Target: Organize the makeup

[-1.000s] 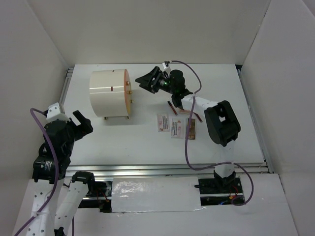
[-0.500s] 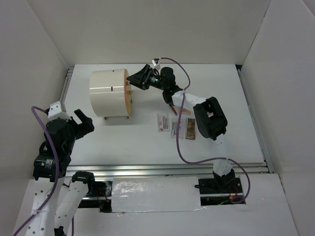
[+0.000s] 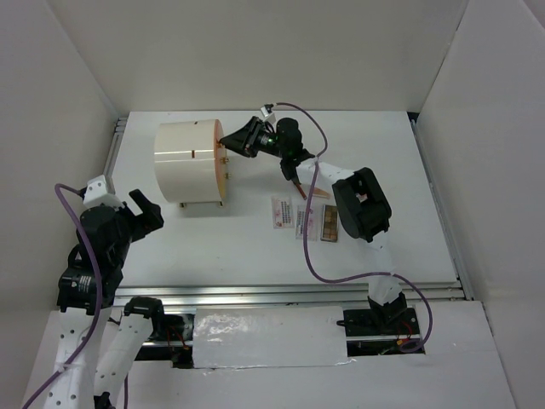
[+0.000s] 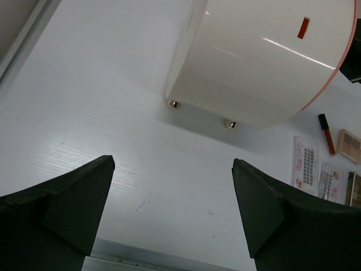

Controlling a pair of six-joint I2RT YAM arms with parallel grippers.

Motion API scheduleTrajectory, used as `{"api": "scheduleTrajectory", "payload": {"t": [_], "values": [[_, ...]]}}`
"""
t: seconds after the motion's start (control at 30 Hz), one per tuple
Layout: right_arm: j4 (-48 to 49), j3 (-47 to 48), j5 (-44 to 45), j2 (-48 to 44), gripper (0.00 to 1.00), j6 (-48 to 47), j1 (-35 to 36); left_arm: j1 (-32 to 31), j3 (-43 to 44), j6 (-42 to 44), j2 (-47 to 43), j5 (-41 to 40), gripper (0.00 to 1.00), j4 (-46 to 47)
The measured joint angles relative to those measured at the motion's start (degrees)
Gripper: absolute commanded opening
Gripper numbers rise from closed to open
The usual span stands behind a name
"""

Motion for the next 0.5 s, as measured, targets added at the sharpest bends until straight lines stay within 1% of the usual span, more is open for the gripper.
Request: {"api": "scheduleTrajectory", "payload": {"t": [0.2,0.5], "values": [[0.7,-0.4,-0.2,0.2,0.32,0.7,0.0,0.0,0.0,0.0,0.5,0.3,0.99,0.1],[2.6,-1.6,-1.6,0.2,0.33,1.2,-1.2,0.0,0.0,0.0,0.9,0.4,1.00,0.5]]}}
